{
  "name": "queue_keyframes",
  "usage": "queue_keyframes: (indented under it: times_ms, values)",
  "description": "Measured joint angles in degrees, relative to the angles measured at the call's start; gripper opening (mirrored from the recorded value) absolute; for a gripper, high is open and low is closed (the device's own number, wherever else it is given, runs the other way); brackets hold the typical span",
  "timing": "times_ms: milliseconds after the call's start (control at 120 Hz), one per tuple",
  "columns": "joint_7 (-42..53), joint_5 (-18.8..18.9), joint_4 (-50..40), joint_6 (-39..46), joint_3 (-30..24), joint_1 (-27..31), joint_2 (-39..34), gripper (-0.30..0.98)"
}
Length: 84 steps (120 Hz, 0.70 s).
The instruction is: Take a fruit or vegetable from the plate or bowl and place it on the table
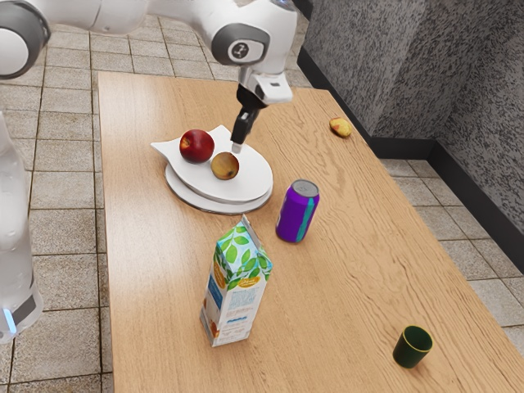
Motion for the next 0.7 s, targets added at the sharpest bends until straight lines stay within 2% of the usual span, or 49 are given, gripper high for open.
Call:
queue_keyframes:
  times_ms: [700]
  values:
    - [10.8, -0.2, -9.0, 4.6, 2.2, 0.1, -2.1, 0.69]
